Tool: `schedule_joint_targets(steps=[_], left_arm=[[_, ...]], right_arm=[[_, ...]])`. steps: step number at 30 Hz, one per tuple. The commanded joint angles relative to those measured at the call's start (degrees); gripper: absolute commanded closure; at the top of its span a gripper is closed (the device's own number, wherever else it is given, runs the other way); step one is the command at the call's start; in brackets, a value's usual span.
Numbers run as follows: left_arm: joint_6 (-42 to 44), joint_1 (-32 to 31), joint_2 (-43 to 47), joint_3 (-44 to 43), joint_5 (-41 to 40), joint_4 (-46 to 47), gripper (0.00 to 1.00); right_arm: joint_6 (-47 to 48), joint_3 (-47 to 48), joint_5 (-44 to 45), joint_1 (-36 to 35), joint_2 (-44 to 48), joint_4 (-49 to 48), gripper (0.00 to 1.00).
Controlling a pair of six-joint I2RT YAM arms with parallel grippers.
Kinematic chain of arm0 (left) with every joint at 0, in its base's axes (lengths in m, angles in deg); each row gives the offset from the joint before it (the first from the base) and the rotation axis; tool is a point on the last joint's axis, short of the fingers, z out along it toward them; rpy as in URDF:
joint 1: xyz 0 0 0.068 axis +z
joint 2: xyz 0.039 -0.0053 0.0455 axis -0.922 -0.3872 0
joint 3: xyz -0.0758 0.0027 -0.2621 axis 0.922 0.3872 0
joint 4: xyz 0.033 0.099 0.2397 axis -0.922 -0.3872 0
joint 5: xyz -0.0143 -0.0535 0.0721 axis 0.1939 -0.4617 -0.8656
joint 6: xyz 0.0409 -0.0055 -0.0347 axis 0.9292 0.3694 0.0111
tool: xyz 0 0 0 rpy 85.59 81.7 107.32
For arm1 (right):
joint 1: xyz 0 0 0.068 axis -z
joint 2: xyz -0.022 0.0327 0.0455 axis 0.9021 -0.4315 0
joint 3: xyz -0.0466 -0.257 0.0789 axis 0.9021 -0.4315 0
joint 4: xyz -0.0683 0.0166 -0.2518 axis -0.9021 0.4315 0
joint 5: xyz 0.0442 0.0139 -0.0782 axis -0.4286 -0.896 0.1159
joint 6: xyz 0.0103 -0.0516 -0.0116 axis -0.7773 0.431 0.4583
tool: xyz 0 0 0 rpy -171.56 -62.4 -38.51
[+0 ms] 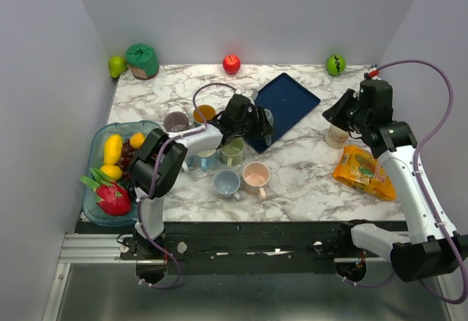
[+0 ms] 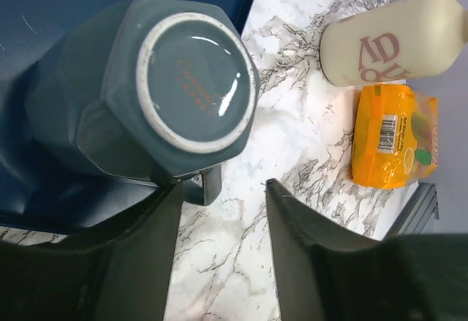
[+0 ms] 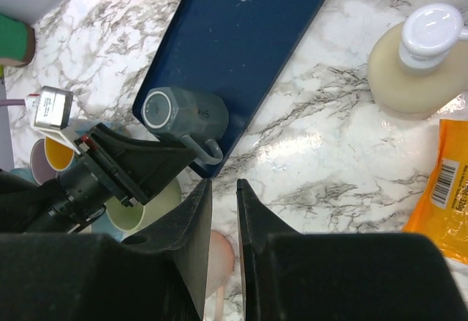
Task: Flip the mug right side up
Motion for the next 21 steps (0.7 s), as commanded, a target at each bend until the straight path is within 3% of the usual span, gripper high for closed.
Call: schedule_joint_targets(steps=[1, 5, 7, 19, 21], left_arm=[[3.73, -1.81, 1.32, -6.32, -9.43, -11.63, 0.35], [6.28, -4.79, -2.28, -14.67, -20.2, -22.87, 0.17], [7.86, -6.82, -4.57, -19.93, -23.84, -29.91, 0.01], [1.89, -10.78, -12.04, -31.73, -36.06, -44.61, 0.02], [1.1, -10.78, -13.09, -32.53, -36.68, -45.04, 0.11]], right_arm=[[0.93, -0.89, -0.8, 0.38, 0.44, 0.11, 0.72], [1.37, -1.5, 1.13, 0.29, 0.7, -0.07, 0.72], [1.37, -1.86, 1.4, 0.38, 0.97, -0.15, 0.72], [1.46, -3.7, 1.93, 0.29, 2.46, -0.51, 0.72], [1.55, -3.7, 1.84, 0.29, 2.46, -0.51, 0.72]])
